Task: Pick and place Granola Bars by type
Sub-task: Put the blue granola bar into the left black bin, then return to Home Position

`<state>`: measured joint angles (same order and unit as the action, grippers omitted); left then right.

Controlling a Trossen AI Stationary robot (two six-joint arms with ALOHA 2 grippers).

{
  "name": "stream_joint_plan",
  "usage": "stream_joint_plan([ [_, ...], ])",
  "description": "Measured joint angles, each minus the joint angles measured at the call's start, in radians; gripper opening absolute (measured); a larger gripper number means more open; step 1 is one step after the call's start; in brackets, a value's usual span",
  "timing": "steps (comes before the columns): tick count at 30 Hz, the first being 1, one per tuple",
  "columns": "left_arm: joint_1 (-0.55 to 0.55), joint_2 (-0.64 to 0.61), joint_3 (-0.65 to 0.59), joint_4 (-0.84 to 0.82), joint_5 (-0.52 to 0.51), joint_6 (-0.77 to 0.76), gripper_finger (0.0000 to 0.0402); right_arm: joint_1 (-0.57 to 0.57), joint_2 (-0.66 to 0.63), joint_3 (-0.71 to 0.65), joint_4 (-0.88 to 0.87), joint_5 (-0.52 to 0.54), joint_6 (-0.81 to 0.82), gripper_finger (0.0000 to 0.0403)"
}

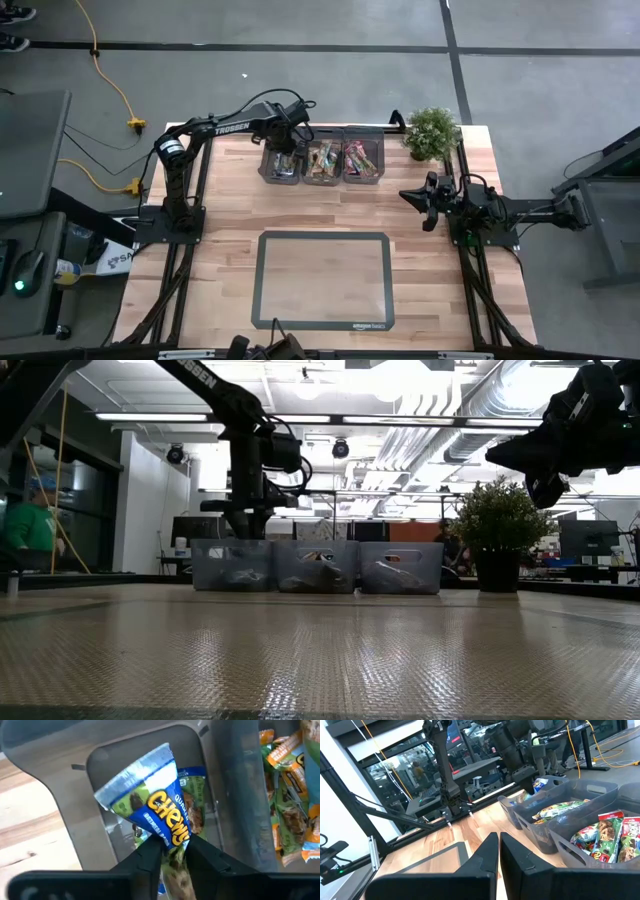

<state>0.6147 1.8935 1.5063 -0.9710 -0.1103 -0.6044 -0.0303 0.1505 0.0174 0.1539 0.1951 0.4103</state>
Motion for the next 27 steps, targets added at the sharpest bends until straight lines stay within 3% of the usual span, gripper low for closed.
stream_joint_plan([
  [9, 0.0, 0.002, 0.0, -0.004, 0.024, 0.032, 0.0205, 0.0, 0.0, 0.0, 0.0, 0.0, 0.0, 0.0],
  [13, -0.006, 0.002, 0.0, -0.005, 0.035, 0.067, 0.0242, 0.0, 0.0, 0.0, 0.0, 0.0, 0.0, 0.0],
  [21, -0.078, -0.022, -0.001, 0.014, 0.003, 0.154, 0.0244, 0.0, 0.0, 0.0, 0.0, 0.0, 0.0, 0.0],
  [27, -0.106, -0.122, -0.001, 0.091, -0.002, 0.18, 0.0243, 0.0, 0.0, 0.0, 0.0, 0.0, 0.0, 0.0],
])
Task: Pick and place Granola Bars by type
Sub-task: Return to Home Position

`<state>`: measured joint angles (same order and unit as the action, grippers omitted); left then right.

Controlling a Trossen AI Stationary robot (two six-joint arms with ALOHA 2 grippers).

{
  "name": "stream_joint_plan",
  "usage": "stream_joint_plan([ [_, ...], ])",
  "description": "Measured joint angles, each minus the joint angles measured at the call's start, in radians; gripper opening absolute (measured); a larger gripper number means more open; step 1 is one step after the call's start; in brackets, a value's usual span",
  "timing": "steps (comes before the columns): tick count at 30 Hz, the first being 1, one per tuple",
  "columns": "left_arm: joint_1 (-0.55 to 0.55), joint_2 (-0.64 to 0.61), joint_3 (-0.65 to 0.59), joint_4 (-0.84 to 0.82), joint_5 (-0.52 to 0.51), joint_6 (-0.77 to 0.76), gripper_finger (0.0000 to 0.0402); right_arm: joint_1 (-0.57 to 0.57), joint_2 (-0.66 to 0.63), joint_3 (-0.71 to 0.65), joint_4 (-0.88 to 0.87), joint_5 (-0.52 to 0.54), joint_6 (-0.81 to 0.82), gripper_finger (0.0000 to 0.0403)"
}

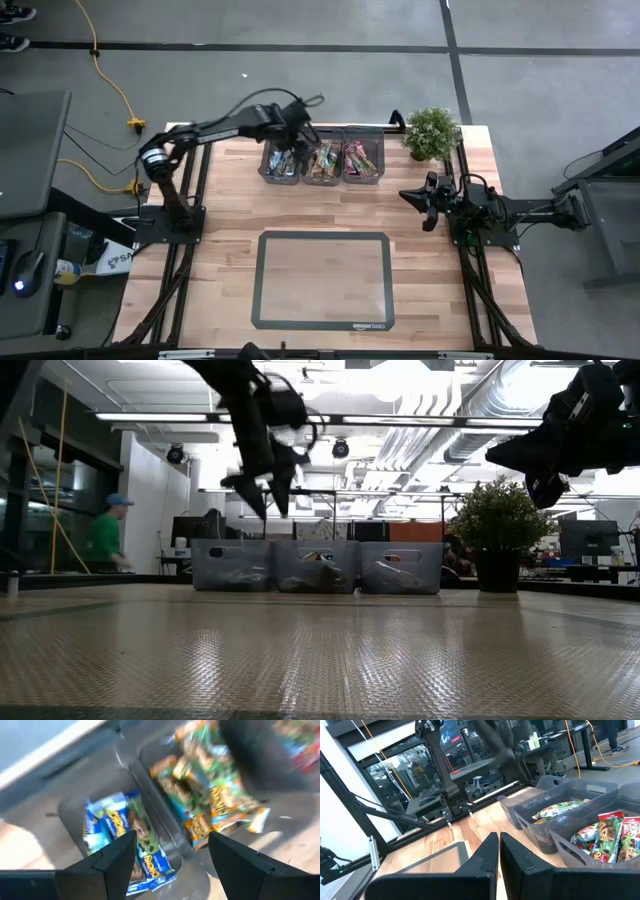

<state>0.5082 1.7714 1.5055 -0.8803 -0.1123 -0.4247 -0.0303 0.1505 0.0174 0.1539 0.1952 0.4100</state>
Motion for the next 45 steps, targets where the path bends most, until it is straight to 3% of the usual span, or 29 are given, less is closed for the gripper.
stream_joint_plan([
  [5, 0.001, -0.14, 0.0, 0.011, 0.015, 0.08, 0.0243, 0.0, 0.0, 0.0, 0.0, 0.0, 0.0, 0.0],
  [11, -0.042, -0.337, -0.056, 0.125, 0.141, 0.156, 0.0243, 0.0, 0.0, 0.0, 0.0, 0.0, 0.0, 0.0],
  [23, -0.221, -0.971, -0.633, 0.621, 0.357, 0.099, 0.0243, 0.0, 0.0, 0.0, 0.0, 0.0, 0.0, 0.0],
  [32, -0.376, -1.393, -0.936, 0.646, 0.189, -0.023, 0.0243, 0.0, 0.0, 0.0, 0.0, 0.0, 0.0, 0.0],
  [35, -0.413, -1.51, -1.01, 0.654, 0.176, -0.045, 0.0243, 0.0, 0.0, 0.0, 0.0, 0.0, 0.0, 0.0],
  [45, -0.476, -1.725, -1.151, 0.725, 0.183, -0.027, 0.0242, 0.0, 0.0, 0.0, 0.0, 0.0, 0.0, 0.0],
])
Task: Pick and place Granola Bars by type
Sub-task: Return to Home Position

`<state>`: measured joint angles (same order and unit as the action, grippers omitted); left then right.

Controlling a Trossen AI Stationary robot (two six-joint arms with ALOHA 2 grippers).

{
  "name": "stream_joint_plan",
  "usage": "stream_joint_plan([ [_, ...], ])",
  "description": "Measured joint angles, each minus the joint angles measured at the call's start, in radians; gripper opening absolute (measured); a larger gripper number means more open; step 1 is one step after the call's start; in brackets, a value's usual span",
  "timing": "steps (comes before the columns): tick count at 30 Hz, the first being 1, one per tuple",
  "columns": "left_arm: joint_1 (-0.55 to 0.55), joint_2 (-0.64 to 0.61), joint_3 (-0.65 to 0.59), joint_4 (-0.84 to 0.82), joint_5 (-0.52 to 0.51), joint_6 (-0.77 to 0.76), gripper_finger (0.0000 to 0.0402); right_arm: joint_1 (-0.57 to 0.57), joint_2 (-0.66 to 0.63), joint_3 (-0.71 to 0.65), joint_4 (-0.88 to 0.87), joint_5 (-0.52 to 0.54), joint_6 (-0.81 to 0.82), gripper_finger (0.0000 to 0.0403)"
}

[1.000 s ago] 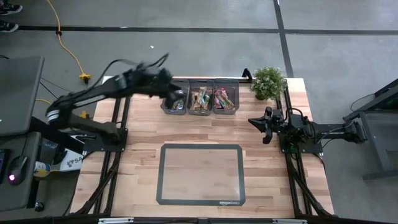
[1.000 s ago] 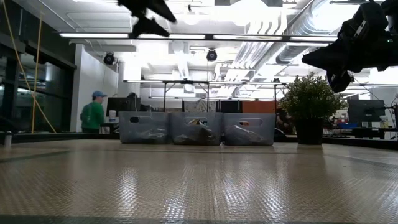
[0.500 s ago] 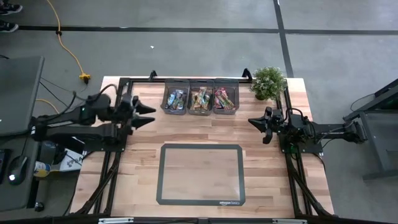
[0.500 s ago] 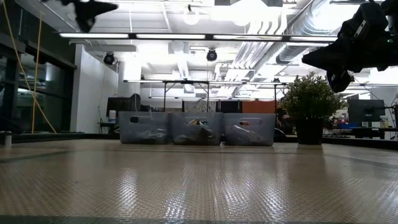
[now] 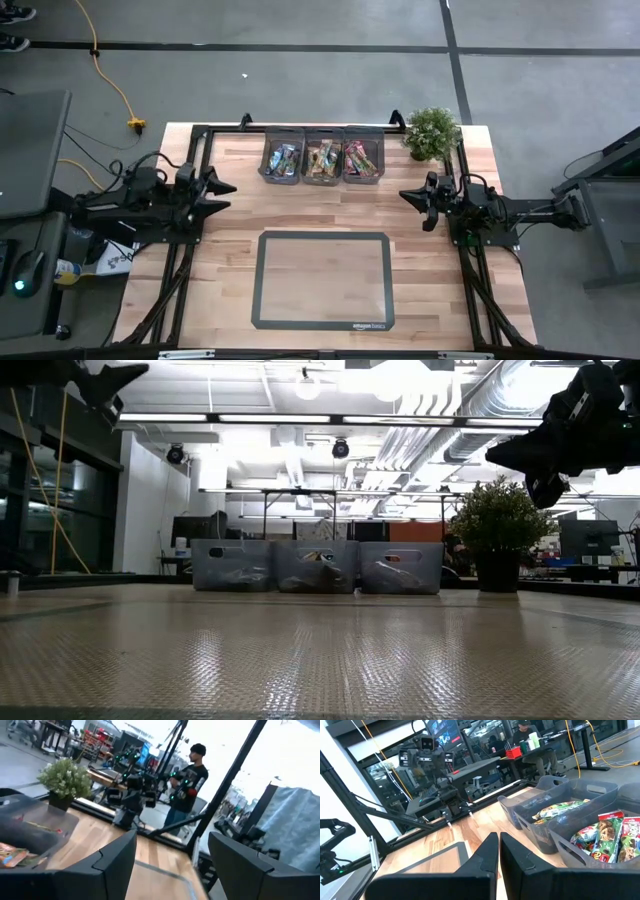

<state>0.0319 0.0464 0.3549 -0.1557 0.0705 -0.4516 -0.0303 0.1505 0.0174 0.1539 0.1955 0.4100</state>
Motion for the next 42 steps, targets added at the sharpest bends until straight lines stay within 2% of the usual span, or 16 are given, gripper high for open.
stream_joint_plan([
  [8, 0.0, -0.039, -0.066, -0.001, 0.096, 0.082, 0.0242, 0.0, 0.0, 0.0, 0.0, 0.0, 0.0, 0.0],
  [17, 0.0, -0.04, -0.123, -0.001, 0.096, 0.102, 0.0242, 0.0, 0.0, 0.0, 0.0, 0.0, 0.0, 0.0],
  [30, 0.0, -0.039, -0.207, -0.003, 0.032, 0.185, 0.0243, 0.0, 0.0, 0.0, 0.0, 0.0, 0.0, 0.0],
  [36, 0.0, -0.039, -0.209, -0.005, 0.027, 0.292, 0.0243, 0.0, 0.0, 0.0, 0.0, 0.0, 0.0, 0.0],
  [42, 0.0, -0.039, -0.209, -0.051, -0.014, 0.291, 0.0243, 0.0, 0.0, 0.0, 0.0, 0.0, 0.0, 0.0],
])
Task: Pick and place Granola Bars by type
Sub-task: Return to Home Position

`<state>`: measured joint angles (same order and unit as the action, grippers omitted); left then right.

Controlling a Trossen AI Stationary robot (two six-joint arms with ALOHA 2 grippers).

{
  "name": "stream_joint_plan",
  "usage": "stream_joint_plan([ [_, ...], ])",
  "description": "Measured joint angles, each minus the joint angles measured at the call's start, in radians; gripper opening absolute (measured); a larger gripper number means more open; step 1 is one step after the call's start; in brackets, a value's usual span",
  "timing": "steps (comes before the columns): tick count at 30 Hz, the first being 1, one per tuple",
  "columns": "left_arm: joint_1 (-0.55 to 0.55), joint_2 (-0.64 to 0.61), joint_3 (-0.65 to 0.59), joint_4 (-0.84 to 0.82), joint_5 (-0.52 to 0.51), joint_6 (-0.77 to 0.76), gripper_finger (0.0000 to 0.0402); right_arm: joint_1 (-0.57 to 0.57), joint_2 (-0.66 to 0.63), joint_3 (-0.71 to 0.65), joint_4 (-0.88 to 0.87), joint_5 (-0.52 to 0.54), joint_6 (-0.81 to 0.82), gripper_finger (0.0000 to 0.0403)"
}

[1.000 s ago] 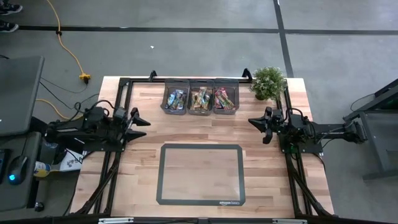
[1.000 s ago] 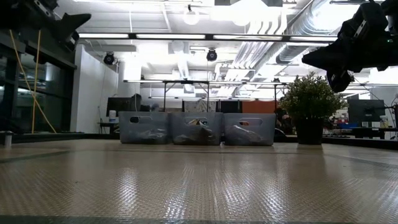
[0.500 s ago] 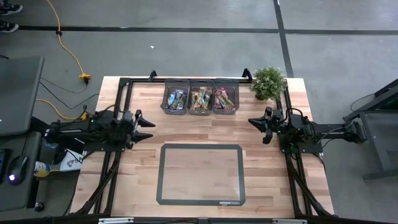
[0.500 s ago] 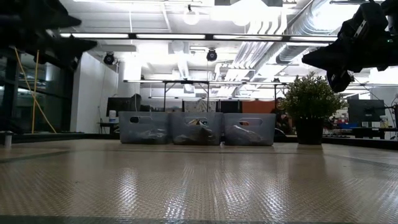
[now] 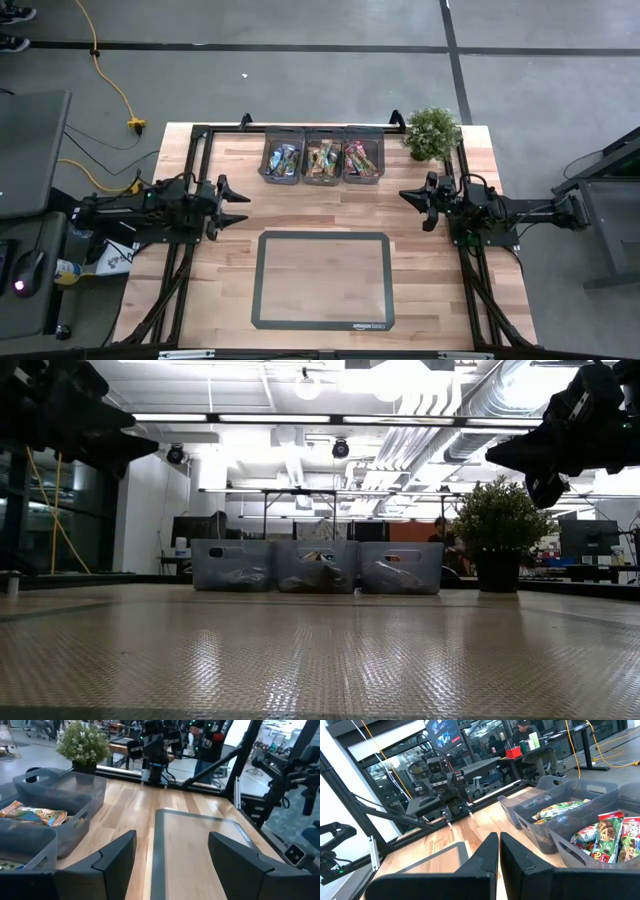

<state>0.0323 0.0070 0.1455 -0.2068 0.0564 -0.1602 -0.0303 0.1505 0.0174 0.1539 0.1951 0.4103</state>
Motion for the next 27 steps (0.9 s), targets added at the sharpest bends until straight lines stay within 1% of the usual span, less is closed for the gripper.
stream_joint_plan([
  [4, 0.0, 0.0, 0.0, -0.031, 0.006, 0.022, 0.0243, 0.0, 0.0, 0.0, 0.0, 0.0, 0.0, 0.0],
  [7, 0.0, 0.0, 0.0, -0.077, -0.012, 0.027, 0.0243, 0.0, 0.0, 0.0, 0.0, 0.0, 0.0, 0.0],
  [12, 0.0, 0.0, 0.0, -0.183, -0.015, 0.009, 0.0243, 0.0, 0.0, 0.0, 0.0, 0.0, 0.0, 0.0],
  [17, 0.0, 0.0, 0.0, -0.25, -0.015, -0.009, 0.0243, 0.0, 0.0, 0.0, 0.0, 0.0, 0.0, 0.0],
  [27, 0.0, 0.0, 0.0, -0.251, -0.016, -0.009, 0.0243, 0.0, 0.0, 0.0, 0.0, 0.0, 0.0, 0.0],
])
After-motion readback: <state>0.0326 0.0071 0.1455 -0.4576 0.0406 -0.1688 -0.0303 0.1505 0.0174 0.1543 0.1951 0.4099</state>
